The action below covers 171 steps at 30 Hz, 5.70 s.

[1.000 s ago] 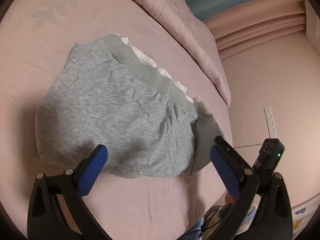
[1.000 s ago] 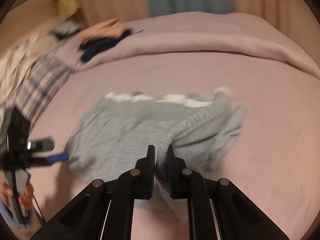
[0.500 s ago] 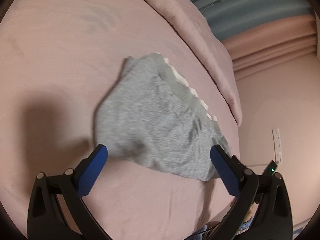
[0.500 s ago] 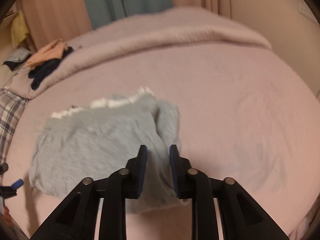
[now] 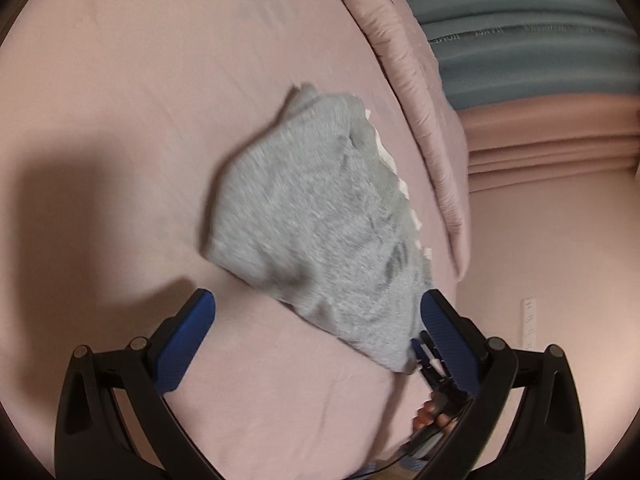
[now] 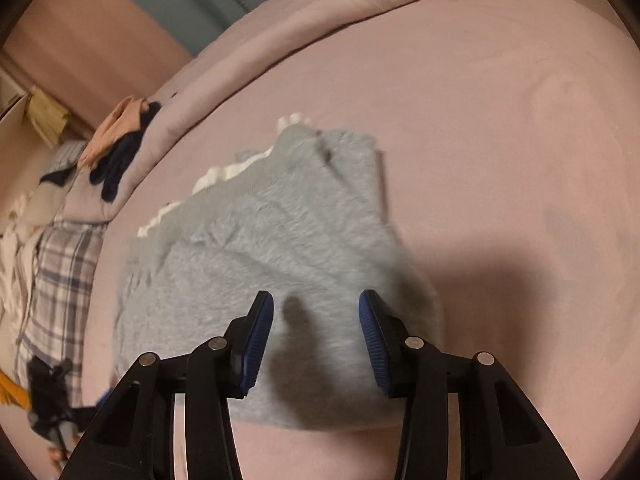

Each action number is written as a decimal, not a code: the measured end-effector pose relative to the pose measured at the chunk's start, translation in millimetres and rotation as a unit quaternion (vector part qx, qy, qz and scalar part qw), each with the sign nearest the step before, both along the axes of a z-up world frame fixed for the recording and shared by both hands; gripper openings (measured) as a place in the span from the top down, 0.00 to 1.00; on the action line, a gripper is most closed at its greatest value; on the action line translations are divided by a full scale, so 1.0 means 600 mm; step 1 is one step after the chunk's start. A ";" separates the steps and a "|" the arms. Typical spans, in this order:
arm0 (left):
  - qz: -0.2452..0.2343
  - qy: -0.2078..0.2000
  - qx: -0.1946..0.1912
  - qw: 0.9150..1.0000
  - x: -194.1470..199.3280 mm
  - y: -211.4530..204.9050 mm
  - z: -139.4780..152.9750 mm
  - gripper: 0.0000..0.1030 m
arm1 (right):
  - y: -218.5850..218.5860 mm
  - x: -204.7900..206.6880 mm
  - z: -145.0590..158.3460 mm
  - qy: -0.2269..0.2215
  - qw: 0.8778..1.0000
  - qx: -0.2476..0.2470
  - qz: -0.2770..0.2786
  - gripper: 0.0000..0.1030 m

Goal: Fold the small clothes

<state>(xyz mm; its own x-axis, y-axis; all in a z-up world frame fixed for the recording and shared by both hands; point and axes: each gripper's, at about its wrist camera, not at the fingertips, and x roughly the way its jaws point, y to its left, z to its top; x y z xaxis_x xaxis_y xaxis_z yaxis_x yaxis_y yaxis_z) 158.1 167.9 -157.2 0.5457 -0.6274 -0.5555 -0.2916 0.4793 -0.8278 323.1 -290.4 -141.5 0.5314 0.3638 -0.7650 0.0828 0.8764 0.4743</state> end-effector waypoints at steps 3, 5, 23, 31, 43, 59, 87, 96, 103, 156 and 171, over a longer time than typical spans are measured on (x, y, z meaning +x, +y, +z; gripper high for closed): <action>0.018 0.001 -0.035 0.999 0.003 -0.017 -0.018 0.01 | -0.004 -0.007 0.012 -0.005 1.000 -0.029 -0.006 0.57; 0.036 0.002 -0.056 0.998 0.008 -0.019 -0.029 0.01 | 0.000 -0.013 0.018 -0.010 1.000 -0.025 0.004 0.56; 0.014 -0.008 -0.082 0.997 0.107 0.028 -0.042 0.01 | 0.076 0.009 0.042 -0.063 0.995 -0.009 0.083 0.56; -0.051 -0.006 -0.090 0.995 0.170 0.039 -0.051 0.01 | 0.086 0.006 0.035 -0.055 0.995 -0.016 0.086 0.56; -0.095 -0.002 -0.024 0.995 0.217 0.012 -0.044 0.21 | 0.134 0.016 0.028 -0.049 0.991 -0.028 0.120 0.56; -0.081 0.036 0.010 0.996 0.203 0.033 -0.071 0.72 | 0.127 0.013 0.018 -0.033 0.991 -0.030 0.125 0.56; -0.088 0.013 0.107 0.990 0.202 0.008 -0.025 0.83 | 0.180 0.015 0.020 -0.040 0.982 -0.049 0.178 0.56; -0.093 0.013 0.117 0.989 0.203 0.001 -0.024 0.87 | 0.193 0.017 0.022 -0.040 0.981 -0.044 0.187 0.56; -0.086 -0.001 0.121 0.989 0.199 -0.003 -0.011 0.90 | 0.249 0.030 0.033 -0.049 0.972 -0.060 0.224 0.56; -0.337 -0.110 0.193 0.915 0.218 -0.404 0.059 0.37 | 0.094 0.141 -0.064 0.106 0.929 0.312 0.166 0.45; -0.175 -0.104 0.089 0.975 0.149 -0.181 0.088 0.32 | 0.135 0.131 -0.002 0.027 0.957 0.210 0.197 0.88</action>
